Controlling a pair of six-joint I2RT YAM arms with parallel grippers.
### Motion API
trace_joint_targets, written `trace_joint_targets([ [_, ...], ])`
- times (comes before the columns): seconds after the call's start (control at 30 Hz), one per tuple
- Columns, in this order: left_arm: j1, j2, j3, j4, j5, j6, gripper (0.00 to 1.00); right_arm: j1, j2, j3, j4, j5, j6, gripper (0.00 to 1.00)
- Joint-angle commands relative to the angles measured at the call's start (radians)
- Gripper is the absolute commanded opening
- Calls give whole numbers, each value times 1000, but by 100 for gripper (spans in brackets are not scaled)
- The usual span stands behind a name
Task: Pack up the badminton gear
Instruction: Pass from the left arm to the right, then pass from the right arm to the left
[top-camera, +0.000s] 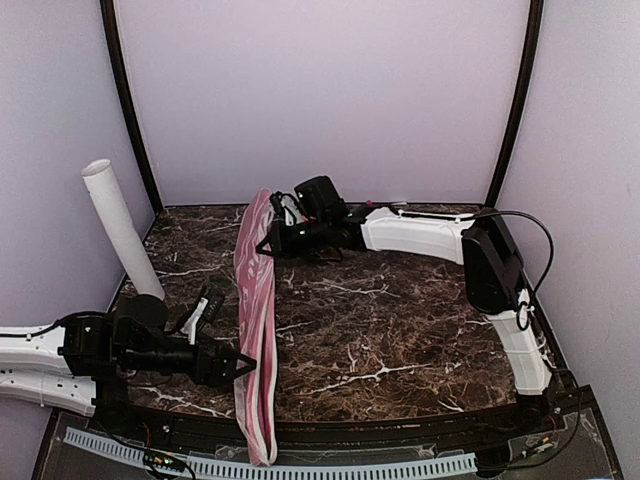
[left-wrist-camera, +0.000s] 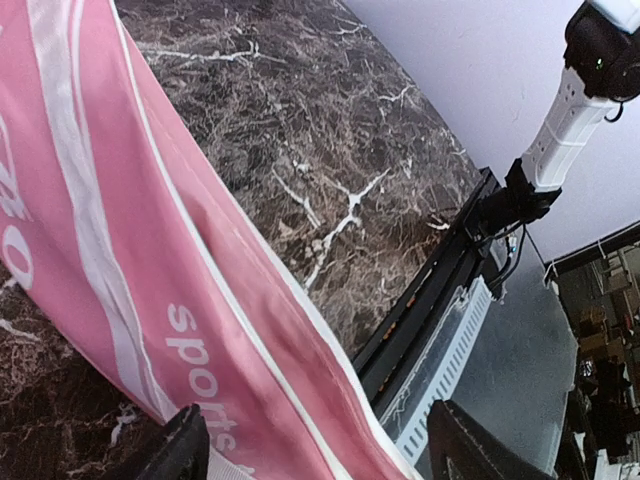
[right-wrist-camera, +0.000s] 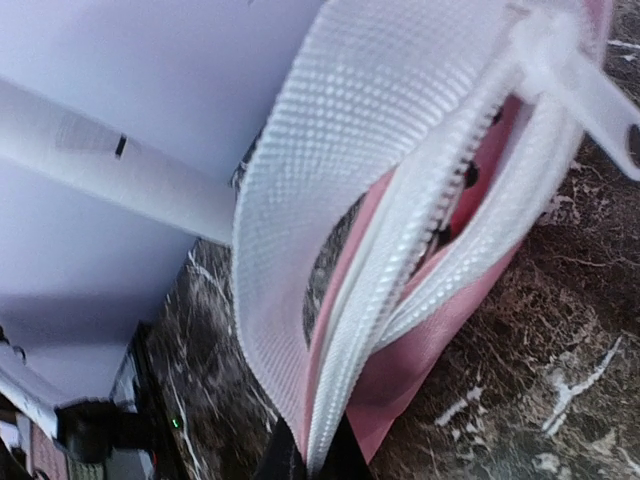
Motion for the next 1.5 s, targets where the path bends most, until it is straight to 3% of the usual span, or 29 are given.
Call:
trace_joint_targets([
  [0.0,15,4,117,-114,-50,91,79,6,-101,142,-295,-69,-266,0],
  [0.27,191,96,321,-225,50,232,82,7,-159,354,-782,-90,-605,0],
  [0.4,234,165,388,-228,58,315,82,17,-197,325,-900,-86,-712,0],
  [0.6,271,180,379,-209,26,403,82,83,-323,-14,-798,46,-804,0],
  [0.87,279,68,317,-183,-8,546,83,120,-470,-320,-641,59,-879,0],
  [1.2,279,70,316,-187,68,793,91,194,-626,-576,-483,188,-972,0],
  [1.47,279,214,454,-245,236,836,93,260,-737,-587,-470,395,-1049,0],
])
